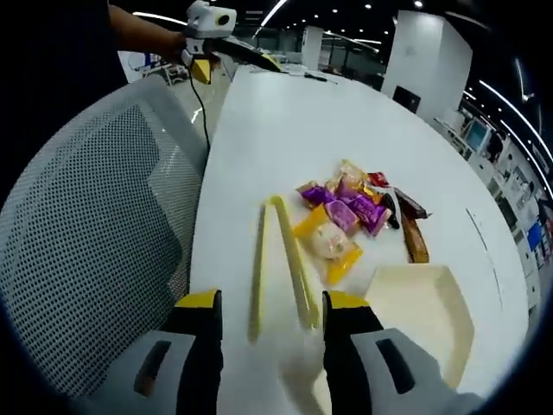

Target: Place the target food into the container with the food tongs after gripping and lifting it, then release it inside without dropping or visibly crushing the food.

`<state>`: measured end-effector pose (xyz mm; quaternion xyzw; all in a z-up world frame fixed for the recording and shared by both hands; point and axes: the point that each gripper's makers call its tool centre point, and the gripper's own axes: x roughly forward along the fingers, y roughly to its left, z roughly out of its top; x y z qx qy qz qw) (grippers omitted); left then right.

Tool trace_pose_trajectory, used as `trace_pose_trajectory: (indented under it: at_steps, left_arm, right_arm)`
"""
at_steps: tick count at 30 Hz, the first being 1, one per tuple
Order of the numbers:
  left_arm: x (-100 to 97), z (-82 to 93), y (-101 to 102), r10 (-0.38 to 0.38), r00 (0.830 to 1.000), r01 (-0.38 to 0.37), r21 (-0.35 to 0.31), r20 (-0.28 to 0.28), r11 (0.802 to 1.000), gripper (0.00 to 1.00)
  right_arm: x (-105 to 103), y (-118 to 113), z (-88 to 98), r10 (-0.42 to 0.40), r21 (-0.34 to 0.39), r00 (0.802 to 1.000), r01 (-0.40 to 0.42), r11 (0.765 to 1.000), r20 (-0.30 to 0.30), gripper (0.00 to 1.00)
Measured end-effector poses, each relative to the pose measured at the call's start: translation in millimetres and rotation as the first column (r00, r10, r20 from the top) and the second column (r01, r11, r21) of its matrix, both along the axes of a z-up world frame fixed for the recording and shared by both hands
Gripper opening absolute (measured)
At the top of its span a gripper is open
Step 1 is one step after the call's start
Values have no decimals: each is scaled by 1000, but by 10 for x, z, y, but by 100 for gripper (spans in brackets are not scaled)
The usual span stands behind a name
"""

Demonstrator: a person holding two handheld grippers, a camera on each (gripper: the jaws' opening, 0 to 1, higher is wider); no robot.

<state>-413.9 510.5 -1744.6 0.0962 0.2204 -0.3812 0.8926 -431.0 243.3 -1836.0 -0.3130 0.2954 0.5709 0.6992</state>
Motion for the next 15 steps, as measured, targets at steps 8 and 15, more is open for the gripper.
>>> trace_pose_trajectory:
  at_steps: [8,15]
  left_arm:
    - [-60,14,-36,-6,1000,6,8,-15,1000,93]
    - [-61,121,-74,21,1000,-21,19,-11,1000,92]
  right_arm:
    - [52,-19,-142,-42,-9,997,41,999,-62,37]
    - [59,-20,-214,49,-78,999,-49,996,-3,33]
